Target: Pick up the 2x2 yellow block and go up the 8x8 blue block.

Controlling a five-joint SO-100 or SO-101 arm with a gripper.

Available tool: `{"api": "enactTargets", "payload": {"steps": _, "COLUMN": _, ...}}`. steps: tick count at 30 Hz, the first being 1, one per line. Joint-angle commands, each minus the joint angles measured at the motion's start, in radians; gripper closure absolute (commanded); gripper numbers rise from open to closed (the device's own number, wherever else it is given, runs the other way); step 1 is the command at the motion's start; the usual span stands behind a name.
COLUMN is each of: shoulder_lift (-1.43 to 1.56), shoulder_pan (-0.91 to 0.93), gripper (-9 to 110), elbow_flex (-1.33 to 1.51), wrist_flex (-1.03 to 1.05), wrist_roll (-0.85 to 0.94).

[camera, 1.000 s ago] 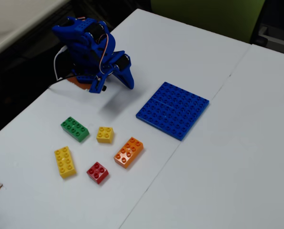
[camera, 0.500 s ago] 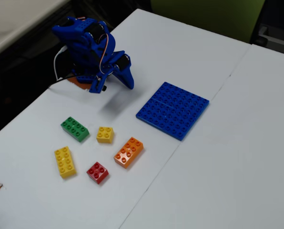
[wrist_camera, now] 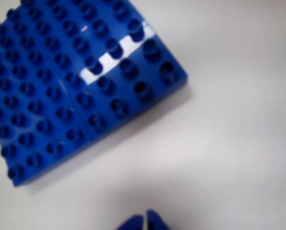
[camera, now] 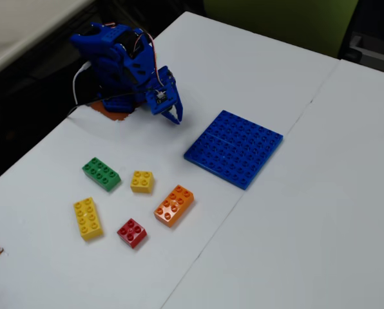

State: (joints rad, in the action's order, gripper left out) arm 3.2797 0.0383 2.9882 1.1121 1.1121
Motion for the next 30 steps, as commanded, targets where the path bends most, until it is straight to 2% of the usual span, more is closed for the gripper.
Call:
{"api": "enactTargets", "payload": {"steps": 1, "shoulder_lift": 0.041, "shoulder_pan": 0.041, "gripper": 100, "elbow_flex": -0.091, "wrist_flex": -0.012, "wrist_roll": 0.176}}
{"api": "enactTargets", "payload": {"steps": 3, "shoulder_lift": 0.011, "shoulder_pan": 0.08, "gripper": 99, "elbow_flex": -0.146, "wrist_flex": 0.014, "wrist_roll": 0.247}}
{"api": "enactTargets", "payload": {"steps": 7, "shoulder_lift": -0.249, "shoulder_pan": 0.137, "gripper": 99, "elbow_flex": -0.382, "wrist_flex": 0.126, "wrist_roll": 0.38}}
{"api": "enactTargets", "payload": {"steps": 15, "shoulder_lift": -0.787, "shoulder_pan": 0.238, "gripper": 93, "elbow_flex": -0.853, "wrist_flex": 0.247, "wrist_roll": 0.454}}
{"api": "enactTargets", "payload": {"steps": 18, "shoulder_lift": -0.927, "shoulder_pan": 0.307, "gripper": 92, "elbow_flex": -0.945, "wrist_flex": 0.259, "wrist_roll": 0.591}}
{"api": "enactTargets", "payload": {"steps": 26, "shoulder_lift": -1.189, "shoulder_pan": 0.509, "gripper": 83, "elbow_flex": -1.039, "wrist_flex": 0.207, "wrist_roll": 1.111}}
{"api": "enactTargets", "payload": {"steps": 30, "shoulder_lift": -1.351, "shoulder_pan": 0.578, "gripper": 82, "elbow_flex": -1.175, "wrist_flex": 0.224, "wrist_roll": 1.289}}
